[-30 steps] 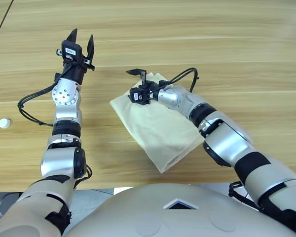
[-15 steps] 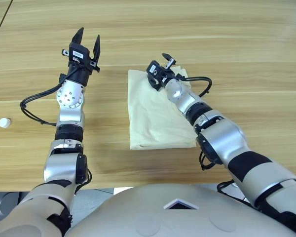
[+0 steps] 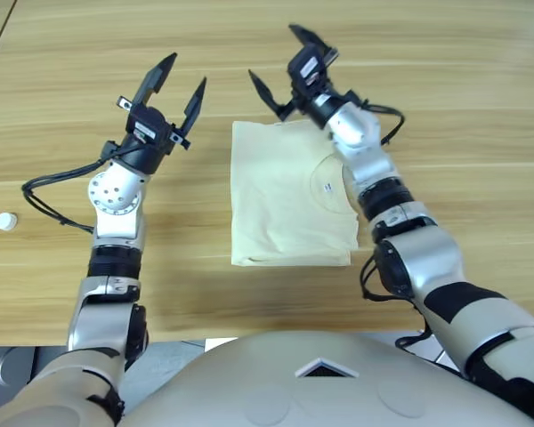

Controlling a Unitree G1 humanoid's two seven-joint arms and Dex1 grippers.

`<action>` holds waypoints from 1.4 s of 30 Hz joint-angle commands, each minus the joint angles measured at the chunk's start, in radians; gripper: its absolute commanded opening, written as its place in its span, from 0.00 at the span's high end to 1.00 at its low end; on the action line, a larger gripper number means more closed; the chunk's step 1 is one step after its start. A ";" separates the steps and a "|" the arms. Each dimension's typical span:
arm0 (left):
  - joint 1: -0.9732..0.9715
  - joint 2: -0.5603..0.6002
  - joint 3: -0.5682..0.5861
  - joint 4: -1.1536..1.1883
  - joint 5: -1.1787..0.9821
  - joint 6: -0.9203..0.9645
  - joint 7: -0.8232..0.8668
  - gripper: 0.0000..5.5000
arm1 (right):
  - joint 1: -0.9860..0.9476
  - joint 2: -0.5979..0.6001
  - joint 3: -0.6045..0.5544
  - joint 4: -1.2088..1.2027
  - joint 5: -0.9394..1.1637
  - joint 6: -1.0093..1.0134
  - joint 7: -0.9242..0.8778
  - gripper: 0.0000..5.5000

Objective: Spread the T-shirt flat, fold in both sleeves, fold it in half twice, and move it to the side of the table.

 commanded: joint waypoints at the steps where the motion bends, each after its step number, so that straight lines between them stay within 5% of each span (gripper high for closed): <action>1: 0.205 0.183 -0.108 -0.249 -0.017 0.014 -0.204 0.58 | 0.226 -0.221 0.017 -0.444 0.167 0.077 0.317 0.11; 7: 0.411 0.391 -0.138 -0.349 0.222 0.060 -0.311 0.58 | 0.684 -0.682 0.053 -0.850 0.079 -0.037 0.618 0.11; 11: 0.470 0.428 -0.155 -0.402 0.330 0.100 -0.309 0.58 | 0.866 -0.820 0.034 -0.943 0.038 -0.074 0.651 0.11; 24: 0.451 0.418 -0.232 -0.467 0.524 0.196 -0.264 0.58 | 0.851 -0.768 0.113 -0.820 -0.286 -0.037 0.458 0.11; 33: 0.436 0.444 -0.284 -0.486 0.497 0.210 -0.294 0.58 | 0.814 -0.766 0.166 -0.801 -0.317 -0.022 0.416 0.11; 42: 0.418 0.455 -0.296 -0.482 0.516 0.204 -0.275 0.58 | 0.806 -0.775 0.204 -0.790 -0.321 -0.018 0.407 0.40</action>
